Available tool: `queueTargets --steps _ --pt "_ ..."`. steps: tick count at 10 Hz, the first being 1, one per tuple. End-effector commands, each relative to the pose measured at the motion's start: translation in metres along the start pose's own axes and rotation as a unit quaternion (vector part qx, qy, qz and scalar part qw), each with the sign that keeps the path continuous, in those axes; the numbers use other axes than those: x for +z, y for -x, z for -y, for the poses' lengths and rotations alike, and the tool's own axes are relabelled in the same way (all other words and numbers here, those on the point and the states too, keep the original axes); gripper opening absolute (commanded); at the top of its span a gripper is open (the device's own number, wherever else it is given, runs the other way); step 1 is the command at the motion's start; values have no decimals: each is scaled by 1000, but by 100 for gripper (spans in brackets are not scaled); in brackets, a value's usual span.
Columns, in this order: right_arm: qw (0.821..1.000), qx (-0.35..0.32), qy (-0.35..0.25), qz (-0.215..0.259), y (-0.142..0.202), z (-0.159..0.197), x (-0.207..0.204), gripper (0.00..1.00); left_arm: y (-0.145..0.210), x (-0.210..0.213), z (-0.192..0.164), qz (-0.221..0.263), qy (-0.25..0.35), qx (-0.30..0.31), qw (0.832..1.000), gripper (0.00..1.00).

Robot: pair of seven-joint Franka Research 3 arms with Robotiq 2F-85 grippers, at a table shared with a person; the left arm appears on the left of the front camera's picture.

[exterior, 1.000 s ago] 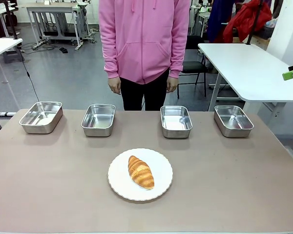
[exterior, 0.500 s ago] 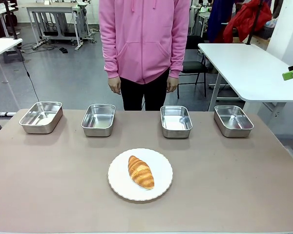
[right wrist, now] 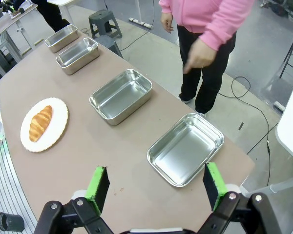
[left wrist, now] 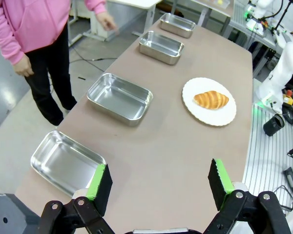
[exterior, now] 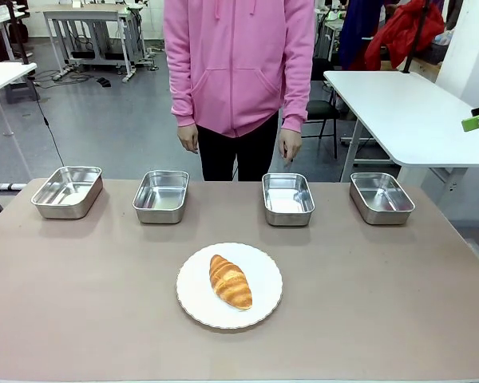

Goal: Place the bread in the container.
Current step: Place the Butter Roll into the Airtight Container indicated by the human.

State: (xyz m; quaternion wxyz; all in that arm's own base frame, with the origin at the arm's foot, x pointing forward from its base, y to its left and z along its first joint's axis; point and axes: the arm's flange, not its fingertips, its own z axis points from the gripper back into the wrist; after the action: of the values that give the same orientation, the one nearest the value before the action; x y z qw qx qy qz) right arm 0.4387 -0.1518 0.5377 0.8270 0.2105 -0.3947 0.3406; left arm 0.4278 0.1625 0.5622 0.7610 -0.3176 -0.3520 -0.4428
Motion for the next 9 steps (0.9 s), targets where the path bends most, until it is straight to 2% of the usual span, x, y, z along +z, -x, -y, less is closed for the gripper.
queueTargets --steps 1,9 --pt "1000 0 0 5 -1 0 -1 100 -1 1 1 2 0 -7 1000 100" --pt "1000 0 0 5 -1 0 -1 100 -1 1 1 2 0 -7 1000 100"
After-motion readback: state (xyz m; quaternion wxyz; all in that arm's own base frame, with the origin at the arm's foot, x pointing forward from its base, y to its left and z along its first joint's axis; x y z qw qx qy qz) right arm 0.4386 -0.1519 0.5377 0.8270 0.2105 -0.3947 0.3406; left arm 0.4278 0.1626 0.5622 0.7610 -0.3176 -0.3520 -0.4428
